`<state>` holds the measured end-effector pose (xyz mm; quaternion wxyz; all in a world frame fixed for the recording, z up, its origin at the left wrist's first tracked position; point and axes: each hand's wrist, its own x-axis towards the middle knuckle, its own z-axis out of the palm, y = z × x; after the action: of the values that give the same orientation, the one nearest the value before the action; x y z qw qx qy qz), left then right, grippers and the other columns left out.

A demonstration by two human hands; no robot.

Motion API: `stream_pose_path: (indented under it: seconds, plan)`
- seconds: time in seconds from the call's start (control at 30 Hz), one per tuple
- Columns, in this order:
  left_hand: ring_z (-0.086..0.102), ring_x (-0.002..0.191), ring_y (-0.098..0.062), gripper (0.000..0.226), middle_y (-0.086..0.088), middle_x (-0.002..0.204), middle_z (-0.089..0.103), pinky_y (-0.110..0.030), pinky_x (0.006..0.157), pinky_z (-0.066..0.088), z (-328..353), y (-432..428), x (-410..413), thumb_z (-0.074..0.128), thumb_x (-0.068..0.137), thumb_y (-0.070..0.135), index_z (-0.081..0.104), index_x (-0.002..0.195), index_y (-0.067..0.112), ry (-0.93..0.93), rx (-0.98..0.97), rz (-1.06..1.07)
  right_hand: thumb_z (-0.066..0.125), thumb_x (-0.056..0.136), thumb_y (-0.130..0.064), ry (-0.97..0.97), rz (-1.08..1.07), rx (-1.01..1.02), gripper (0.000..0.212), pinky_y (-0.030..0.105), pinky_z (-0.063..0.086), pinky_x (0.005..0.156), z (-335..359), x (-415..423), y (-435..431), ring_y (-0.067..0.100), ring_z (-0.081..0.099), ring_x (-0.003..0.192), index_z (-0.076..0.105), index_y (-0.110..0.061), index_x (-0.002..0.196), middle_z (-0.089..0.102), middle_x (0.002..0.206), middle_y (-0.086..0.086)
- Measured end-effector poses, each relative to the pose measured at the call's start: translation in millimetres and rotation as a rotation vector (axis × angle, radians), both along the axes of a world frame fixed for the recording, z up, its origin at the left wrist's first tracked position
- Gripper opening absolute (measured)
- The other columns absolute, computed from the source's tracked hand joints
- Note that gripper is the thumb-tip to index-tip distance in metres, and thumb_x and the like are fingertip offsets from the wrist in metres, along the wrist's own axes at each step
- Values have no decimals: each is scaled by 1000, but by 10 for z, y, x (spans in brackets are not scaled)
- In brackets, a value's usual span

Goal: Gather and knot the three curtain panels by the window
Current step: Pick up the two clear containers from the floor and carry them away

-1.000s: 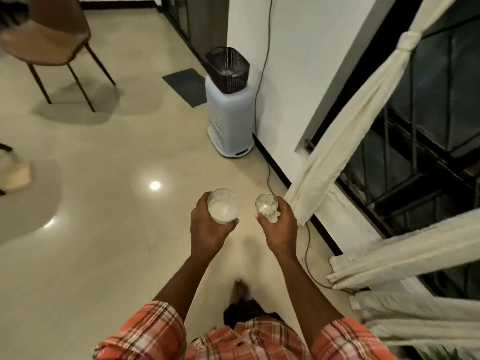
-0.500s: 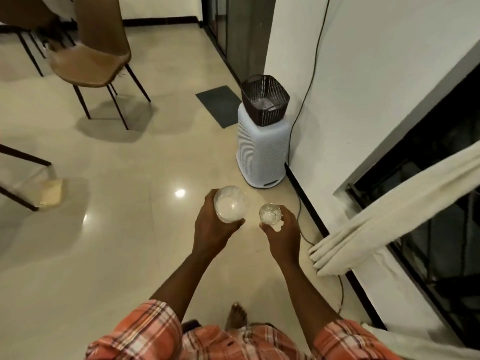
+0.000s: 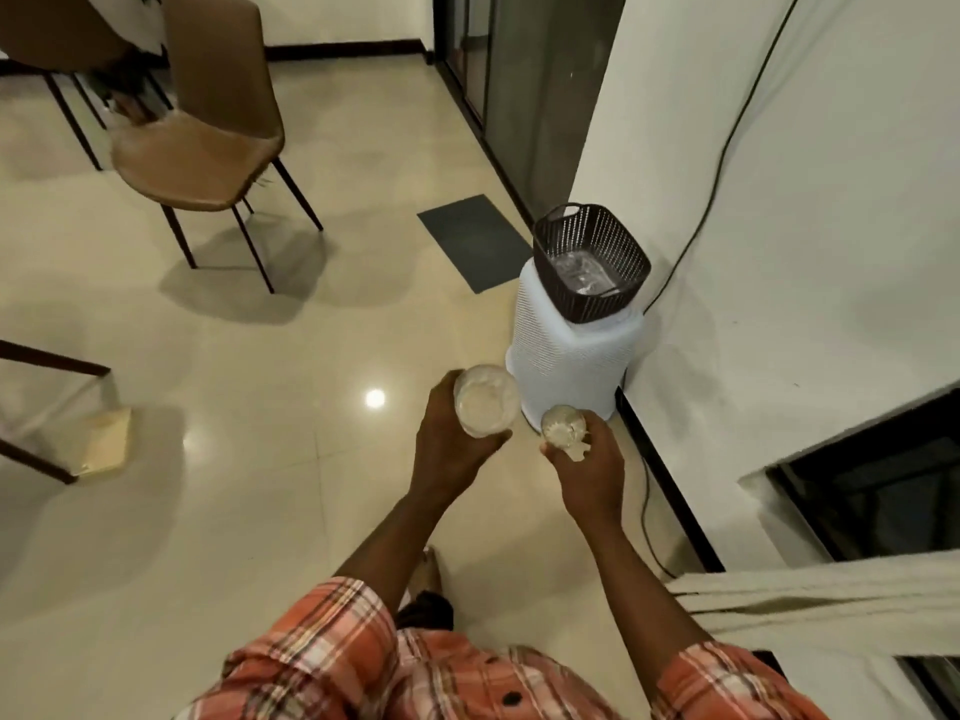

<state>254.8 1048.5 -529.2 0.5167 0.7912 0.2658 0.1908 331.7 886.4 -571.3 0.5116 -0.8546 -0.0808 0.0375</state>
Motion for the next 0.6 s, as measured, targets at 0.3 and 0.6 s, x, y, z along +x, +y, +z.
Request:
stream_pose_path:
  seconds: [0.3,0.6]
  plan:
    - [51,102,0,77,13,118,56,-14,80,40,150,1213,1136,88,59,24,46,124,26,-8,11,-132,83,71,-16,19,-111,28,49,28,50,78,169,921,1115,10,60,92,55,-29,109,61,98,-18]
    - [51,106,-6,81,10,122,54,-23,84,44,17,1715,2470,89,57,29,45,125,26,34,67,-295,84,70,-23,37,-278,34,53,38,53,86,-63,2025,1598,11,61,100,57,-24,116,66,109,-9]
